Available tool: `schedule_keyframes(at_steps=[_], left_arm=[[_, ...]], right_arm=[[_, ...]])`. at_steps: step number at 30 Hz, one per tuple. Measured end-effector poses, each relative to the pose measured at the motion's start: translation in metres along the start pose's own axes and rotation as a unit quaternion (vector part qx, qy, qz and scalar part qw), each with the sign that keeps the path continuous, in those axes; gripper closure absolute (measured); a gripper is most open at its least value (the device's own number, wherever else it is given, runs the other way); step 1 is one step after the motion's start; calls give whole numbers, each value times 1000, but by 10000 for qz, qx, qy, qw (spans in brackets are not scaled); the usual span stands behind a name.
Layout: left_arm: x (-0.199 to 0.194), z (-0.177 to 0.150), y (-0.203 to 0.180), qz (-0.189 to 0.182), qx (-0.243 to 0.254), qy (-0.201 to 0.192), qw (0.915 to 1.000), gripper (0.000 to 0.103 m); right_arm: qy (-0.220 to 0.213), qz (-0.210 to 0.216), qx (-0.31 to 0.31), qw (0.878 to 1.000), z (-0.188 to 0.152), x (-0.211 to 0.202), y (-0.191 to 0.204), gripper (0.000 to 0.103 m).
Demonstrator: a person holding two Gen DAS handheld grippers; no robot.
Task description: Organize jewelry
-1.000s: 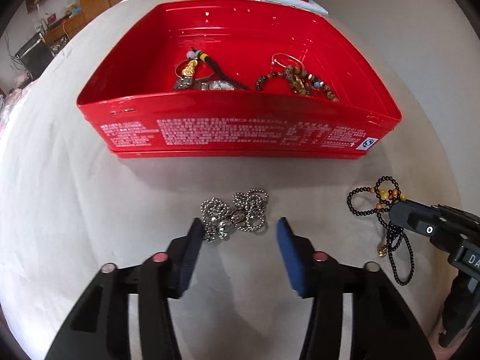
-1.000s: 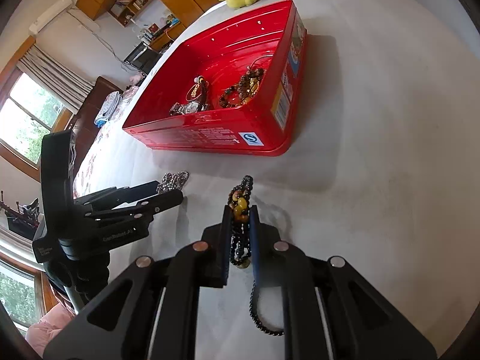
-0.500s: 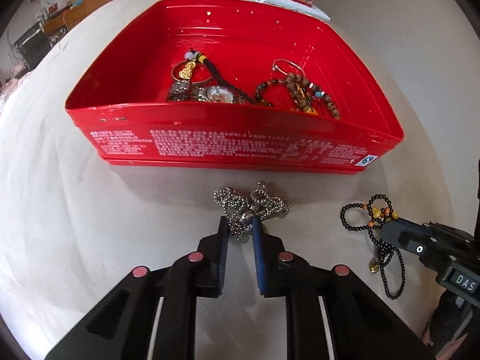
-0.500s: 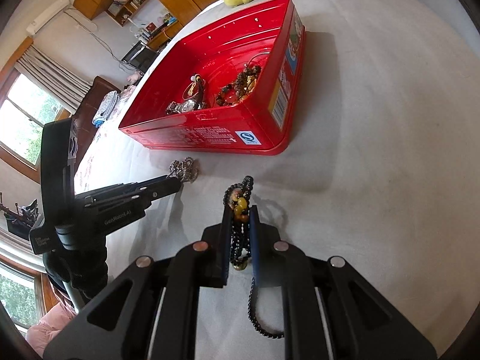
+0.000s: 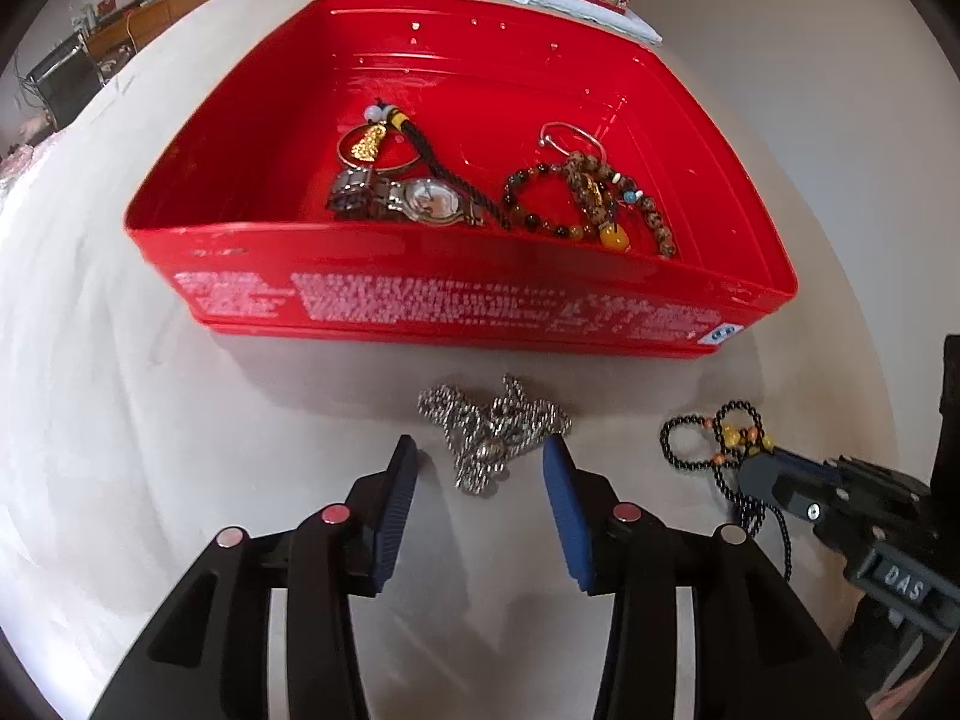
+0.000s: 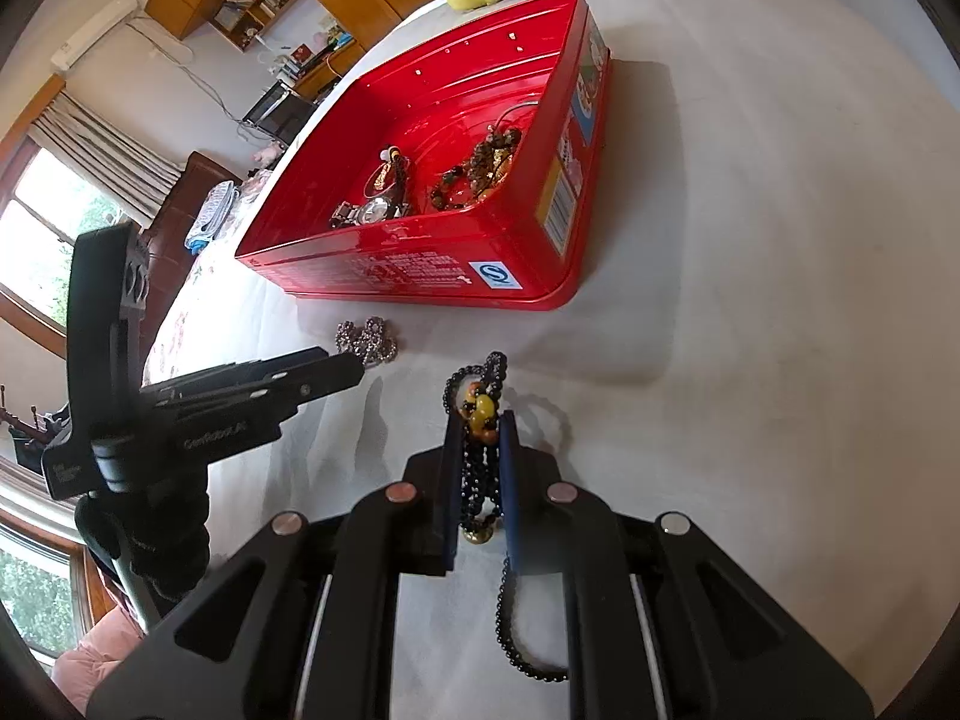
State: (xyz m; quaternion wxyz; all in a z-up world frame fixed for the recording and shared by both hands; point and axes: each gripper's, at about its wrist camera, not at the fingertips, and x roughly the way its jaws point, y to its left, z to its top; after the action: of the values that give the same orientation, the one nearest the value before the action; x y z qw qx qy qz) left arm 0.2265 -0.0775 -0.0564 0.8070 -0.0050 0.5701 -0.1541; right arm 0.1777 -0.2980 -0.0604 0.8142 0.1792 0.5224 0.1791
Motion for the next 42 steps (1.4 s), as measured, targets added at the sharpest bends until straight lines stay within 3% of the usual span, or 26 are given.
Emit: schedule_keyframes(at_steps=[6, 9, 21, 42], left_arm=[[7, 11, -4, 47, 63, -27, 10000, 60], [8, 11, -5, 51, 139, -61, 9999, 77], [-15, -13, -3, -35, 27, -313, 9995, 92], [-67, -42, 25, -234, -253, -831, 9959, 93]], right_arm=[[3, 16, 9, 10000, 0, 0, -1, 93], [4, 21, 16, 10000, 0, 0, -2, 93], [-12, -17, 23, 10000, -2, -3, 1, 93], [-183, 37, -307, 9994, -3, -17, 40, 96]])
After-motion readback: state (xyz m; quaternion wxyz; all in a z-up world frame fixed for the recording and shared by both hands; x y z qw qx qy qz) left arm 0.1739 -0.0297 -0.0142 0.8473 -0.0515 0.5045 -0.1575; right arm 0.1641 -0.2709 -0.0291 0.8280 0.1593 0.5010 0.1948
